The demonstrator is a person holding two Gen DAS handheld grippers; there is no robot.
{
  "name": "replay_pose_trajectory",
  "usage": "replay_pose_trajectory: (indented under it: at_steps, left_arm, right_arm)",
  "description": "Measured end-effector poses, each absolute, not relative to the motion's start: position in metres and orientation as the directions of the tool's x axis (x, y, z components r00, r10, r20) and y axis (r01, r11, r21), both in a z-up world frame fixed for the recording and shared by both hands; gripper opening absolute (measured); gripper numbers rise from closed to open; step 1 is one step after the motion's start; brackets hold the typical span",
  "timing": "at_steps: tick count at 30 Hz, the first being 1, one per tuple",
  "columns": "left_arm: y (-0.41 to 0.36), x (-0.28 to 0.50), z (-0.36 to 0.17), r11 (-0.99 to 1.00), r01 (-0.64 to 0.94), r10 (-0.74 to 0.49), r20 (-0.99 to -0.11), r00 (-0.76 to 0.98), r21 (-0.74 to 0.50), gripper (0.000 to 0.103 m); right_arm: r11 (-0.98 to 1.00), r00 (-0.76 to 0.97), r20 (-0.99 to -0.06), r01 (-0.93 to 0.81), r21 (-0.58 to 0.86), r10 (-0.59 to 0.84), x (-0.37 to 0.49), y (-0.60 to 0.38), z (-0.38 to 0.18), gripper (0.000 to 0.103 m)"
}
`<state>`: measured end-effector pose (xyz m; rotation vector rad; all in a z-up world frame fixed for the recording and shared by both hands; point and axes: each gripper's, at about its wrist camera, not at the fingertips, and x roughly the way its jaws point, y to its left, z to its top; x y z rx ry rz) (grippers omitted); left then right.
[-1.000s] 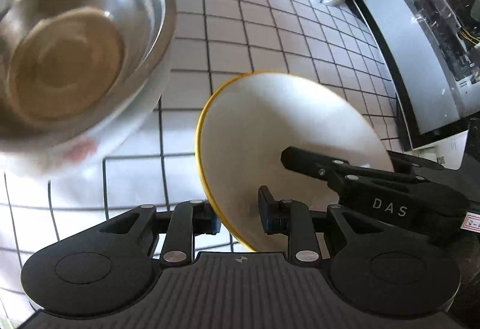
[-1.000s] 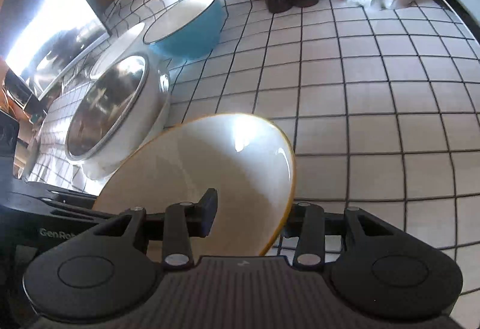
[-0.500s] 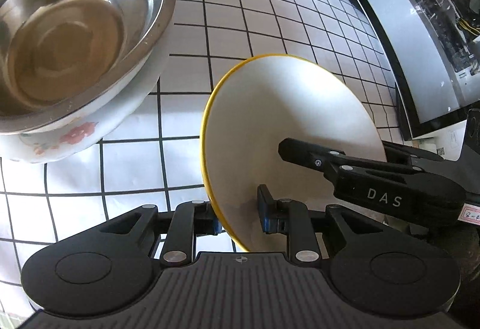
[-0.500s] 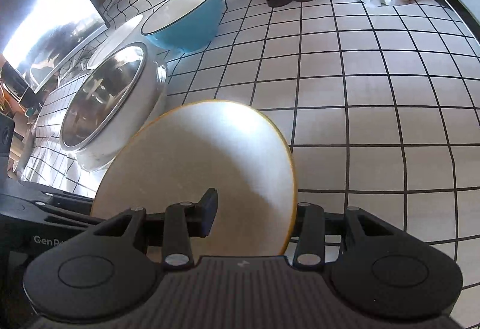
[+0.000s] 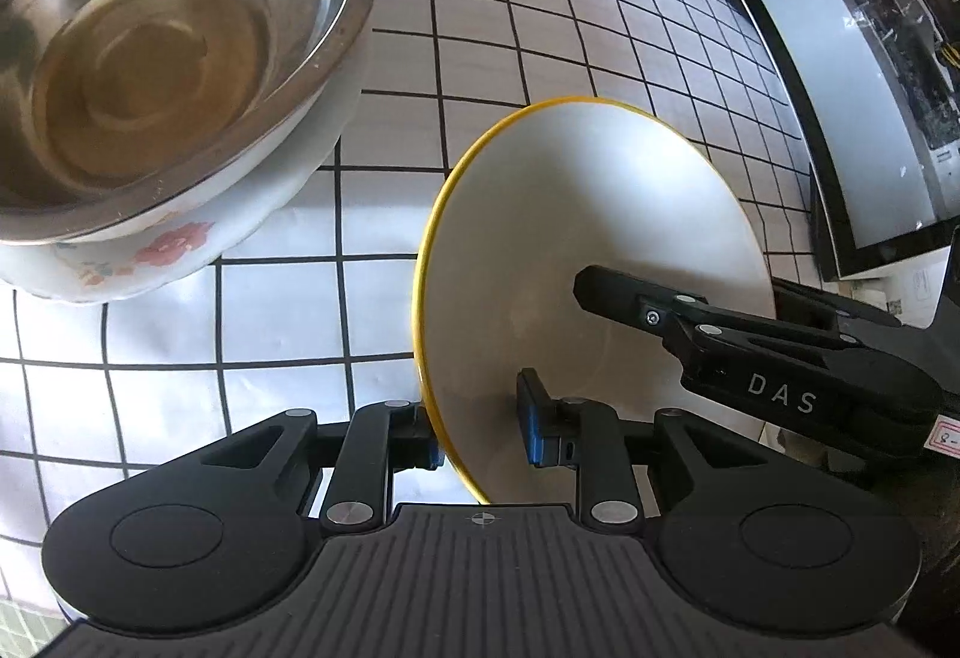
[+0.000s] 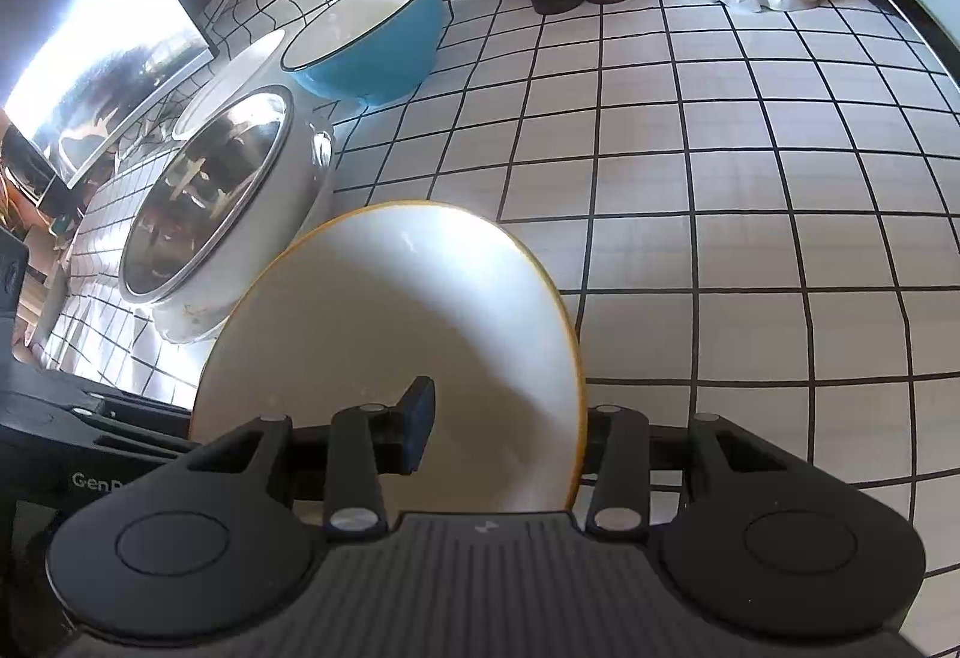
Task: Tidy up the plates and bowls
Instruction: 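Lift the yellow-rimmed bowl with both grippers and carry it toward the steel bowl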
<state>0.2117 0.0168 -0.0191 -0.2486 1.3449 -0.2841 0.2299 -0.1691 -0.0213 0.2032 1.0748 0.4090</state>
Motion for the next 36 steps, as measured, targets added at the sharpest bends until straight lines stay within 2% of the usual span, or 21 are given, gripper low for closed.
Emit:
replay_pose_trajectory:
  at_steps: [14, 17, 19, 20, 22, 30, 34, 36]
  left_arm:
    - [0.0208, 0.2115, -0.0165, 0.934, 0.068, -0.358, -0.913, 0.195, -0.352, 0.024]
    - [0.0218, 0.2112, -0.0165, 0.932, 0.064, -0.363, -0.912, 0.189, -0.357, 0.024]
    - [0.0223, 0.2116, -0.0169, 0.931, 0.06, -0.365, -0.913, 0.182, -0.36, 0.024]
    - [0.0222, 0.2116, -0.0169, 0.93, 0.063, -0.367, -0.913, 0.178, -0.361, 0.025]
    - [0.0226, 0.212, -0.0174, 0.929, 0.061, -0.371, -0.912, 0.176, -0.366, 0.025]
    - [0.0204, 0.2134, -0.0192, 0.93, 0.066, -0.367, -0.915, 0.169, -0.361, 0.026]
    - [0.0204, 0.2137, -0.0201, 0.929, 0.065, -0.371, -0.914, 0.167, -0.365, 0.026]
    - [0.0213, 0.2132, -0.0202, 0.927, 0.066, -0.376, -0.911, 0.167, -0.37, 0.025]
  right_arm:
    - [0.922, 0.427, -0.826, -0.279, 0.267, 0.368, 0.2331, -0.1616, -0.0144, 0.042]
    - [0.929, 0.439, -0.831, -0.292, 0.228, 0.342, 0.2345, -0.1605, -0.0127, 0.049]
    - [0.938, 0.471, -0.826, -0.295, 0.184, 0.31, 0.2336, -0.1605, -0.0122, 0.05]
    - [0.94, 0.492, -0.82, -0.306, 0.153, 0.294, 0.2321, -0.1601, -0.0118, 0.055]
    - [0.936, 0.504, -0.814, -0.328, 0.127, 0.287, 0.23, -0.1601, -0.0117, 0.055]
    - [0.9, 0.376, -0.832, -0.317, 0.298, 0.408, 0.2357, -0.1693, -0.0188, 0.056]
    - [0.881, 0.342, -0.823, -0.313, 0.355, 0.453, 0.2364, -0.1675, -0.0203, 0.041]
    - [0.887, 0.346, -0.828, -0.305, 0.346, 0.442, 0.2351, -0.1654, -0.0202, 0.04]
